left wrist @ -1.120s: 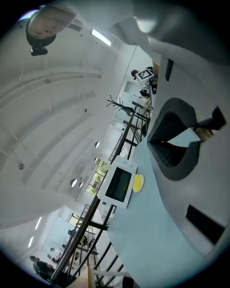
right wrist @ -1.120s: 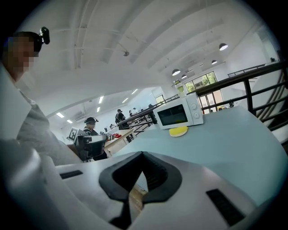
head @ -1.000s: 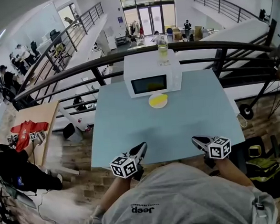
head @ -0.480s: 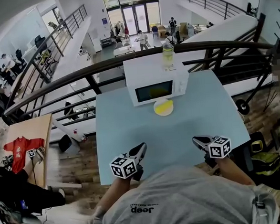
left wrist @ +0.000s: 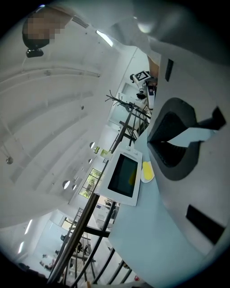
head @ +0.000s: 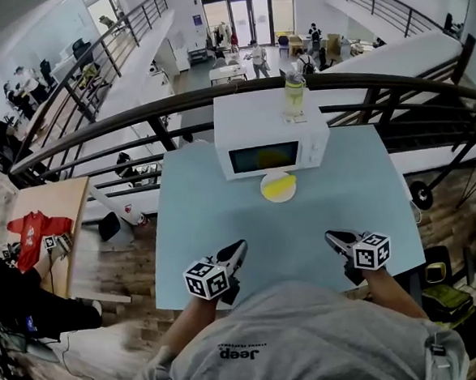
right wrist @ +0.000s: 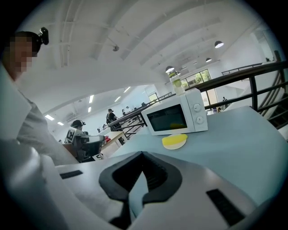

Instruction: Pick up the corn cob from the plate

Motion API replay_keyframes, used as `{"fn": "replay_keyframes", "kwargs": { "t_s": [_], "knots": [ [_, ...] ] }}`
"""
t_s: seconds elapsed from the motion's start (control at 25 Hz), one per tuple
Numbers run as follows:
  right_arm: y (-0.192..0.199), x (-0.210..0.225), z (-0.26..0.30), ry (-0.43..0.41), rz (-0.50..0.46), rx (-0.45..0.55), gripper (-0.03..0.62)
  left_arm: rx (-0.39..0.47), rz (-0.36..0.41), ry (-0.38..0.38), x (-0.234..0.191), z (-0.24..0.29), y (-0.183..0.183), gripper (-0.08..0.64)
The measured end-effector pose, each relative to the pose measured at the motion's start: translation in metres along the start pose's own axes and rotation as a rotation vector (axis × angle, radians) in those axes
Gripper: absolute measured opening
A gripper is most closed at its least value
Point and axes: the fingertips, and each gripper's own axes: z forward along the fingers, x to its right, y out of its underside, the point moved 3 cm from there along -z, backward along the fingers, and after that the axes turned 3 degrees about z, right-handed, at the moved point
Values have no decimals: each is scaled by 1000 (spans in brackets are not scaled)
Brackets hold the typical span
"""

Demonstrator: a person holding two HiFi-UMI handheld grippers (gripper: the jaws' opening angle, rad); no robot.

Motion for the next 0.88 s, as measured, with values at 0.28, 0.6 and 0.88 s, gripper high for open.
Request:
{"fn": "replay_keyframes", "kwargs": {
  "t_s": [0.28, 0.6, 0.88],
  "knots": [
    [-32, 71, -2, -122, -138, -57, 17, 24, -50, -136, 31, 53, -5, 18],
    [-78, 103, 34, -222, -304, -81, 18, -3, -41, -181, 35, 95, -9, 18],
    [-105, 88, 87, -198, -450, -145, 131, -39, -11, -100, -10, 109, -15, 18]
  ]
}}
